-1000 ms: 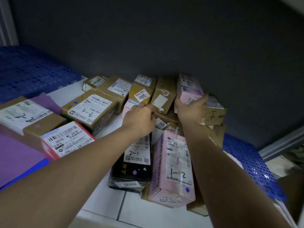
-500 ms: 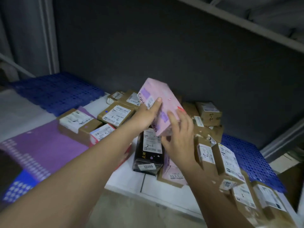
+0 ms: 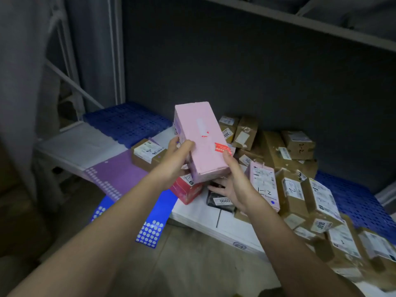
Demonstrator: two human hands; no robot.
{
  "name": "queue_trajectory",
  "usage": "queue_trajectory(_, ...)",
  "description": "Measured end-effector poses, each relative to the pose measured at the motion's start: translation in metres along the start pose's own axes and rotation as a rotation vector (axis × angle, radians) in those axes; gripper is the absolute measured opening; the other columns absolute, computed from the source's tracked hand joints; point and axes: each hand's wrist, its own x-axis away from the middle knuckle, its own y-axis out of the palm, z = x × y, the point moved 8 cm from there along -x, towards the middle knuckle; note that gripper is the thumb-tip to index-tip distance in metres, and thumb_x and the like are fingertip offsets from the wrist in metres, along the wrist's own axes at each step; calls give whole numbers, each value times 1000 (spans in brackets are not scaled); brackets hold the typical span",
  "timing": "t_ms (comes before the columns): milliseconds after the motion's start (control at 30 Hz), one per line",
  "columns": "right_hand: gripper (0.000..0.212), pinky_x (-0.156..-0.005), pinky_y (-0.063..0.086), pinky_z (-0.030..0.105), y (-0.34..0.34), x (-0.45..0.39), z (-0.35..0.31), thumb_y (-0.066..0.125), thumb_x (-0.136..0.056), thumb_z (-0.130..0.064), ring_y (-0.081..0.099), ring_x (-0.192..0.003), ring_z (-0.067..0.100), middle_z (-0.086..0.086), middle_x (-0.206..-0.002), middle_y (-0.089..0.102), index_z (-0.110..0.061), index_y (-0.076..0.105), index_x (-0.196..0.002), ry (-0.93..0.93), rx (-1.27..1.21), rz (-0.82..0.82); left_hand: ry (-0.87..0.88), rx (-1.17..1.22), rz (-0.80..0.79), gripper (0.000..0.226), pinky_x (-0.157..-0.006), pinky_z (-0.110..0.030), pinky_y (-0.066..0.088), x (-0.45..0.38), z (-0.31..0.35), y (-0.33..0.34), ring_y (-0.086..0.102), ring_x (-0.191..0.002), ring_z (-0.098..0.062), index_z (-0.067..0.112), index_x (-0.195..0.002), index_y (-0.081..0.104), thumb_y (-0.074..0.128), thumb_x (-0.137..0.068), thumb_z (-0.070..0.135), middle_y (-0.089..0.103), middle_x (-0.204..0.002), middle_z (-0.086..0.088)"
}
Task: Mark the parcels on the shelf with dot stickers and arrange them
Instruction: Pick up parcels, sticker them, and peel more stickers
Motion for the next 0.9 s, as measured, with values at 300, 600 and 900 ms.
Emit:
queue_trajectory(300, 88, -98, 48, 32, 13, 28, -26, 82, -70, -34, 41, -123, 5, -12, -131, 36, -27, 31, -142, -647, 770, 253, -40, 46, 52, 60, -76, -37, 51, 22, -7, -12, 58, -109, -15, 28, -118, 36, 68, -76, 57, 58, -118, 10)
queue_trajectory(600, 98, -100, 47, 38, -1, 26, 2, 72, -66, -60, 45, -129, 10, -9, -147, 36, -41, 18, -145, -310, 330, 78, 18, 76, 29, 53, -74, -37, 59, 31, -18, -13, 70, -96, -22, 18, -131, 44, 64, -86, 37, 70, -112, -6)
queue_trajectory(900, 92, -100, 48, 41, -4, 28, 12, 85, -64, -31, 43, -128, 8, -7, -137, 43, -29, 31, -139, -489, 432, 141, -17, 172, -13, 56, -75, -36, 58, 38, -32, -19, 66, -105, -20, 23, -136, 39, 63, -86, 35, 64, -122, -1)
